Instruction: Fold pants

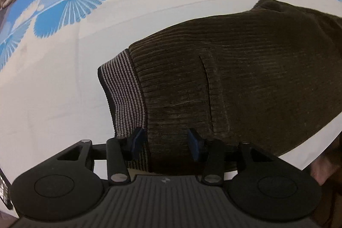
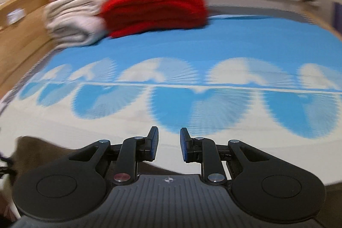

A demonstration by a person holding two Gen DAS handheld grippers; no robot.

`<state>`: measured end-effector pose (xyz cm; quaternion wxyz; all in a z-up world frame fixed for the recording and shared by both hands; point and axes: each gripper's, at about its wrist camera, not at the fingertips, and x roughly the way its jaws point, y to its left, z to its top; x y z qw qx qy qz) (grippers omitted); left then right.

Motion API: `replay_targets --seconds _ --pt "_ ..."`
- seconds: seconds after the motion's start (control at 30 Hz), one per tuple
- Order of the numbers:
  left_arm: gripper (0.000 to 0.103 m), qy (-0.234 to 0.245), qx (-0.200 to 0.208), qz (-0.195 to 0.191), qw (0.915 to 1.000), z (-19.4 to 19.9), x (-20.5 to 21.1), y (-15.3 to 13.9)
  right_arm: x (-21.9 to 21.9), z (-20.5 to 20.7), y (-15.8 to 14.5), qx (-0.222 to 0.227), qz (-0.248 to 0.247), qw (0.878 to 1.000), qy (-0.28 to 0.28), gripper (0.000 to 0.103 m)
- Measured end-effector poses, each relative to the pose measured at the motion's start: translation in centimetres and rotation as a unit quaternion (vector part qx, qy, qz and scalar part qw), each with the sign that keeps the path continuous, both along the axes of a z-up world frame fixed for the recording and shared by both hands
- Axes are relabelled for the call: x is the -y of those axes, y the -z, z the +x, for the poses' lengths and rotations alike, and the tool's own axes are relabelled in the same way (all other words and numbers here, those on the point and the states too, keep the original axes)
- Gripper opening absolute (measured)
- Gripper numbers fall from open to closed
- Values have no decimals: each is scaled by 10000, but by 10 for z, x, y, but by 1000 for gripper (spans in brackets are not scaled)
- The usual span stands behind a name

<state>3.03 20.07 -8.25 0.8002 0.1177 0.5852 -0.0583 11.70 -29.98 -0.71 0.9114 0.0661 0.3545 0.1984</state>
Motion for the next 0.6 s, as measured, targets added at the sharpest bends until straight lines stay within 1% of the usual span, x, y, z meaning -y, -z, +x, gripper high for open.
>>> replay_targets --seconds 0.07,0.2,0.27,0.3,0.6 --pt "49 -66 -15 -116 9999 5 -6 -1 -21 8 5 -160 78 9993 -337 24" --pt "48 -177 -40 -224 9996 9 -12 -2 -58 23 22 -525 10 9947 -881 25" --pt "48 -140 -44 -192 9997 6 -8 -3 -70 31 32 -760 45 9915 -1055 30" --pt "48 -130 -51 -181 9997 7 -8 -2 -77 34 35 -848 84 9898 -1145 31" --pt "48 -107 -90 -150 9998 8 -6 0 -127 58 66 -1409 337 9755 -1654 45"
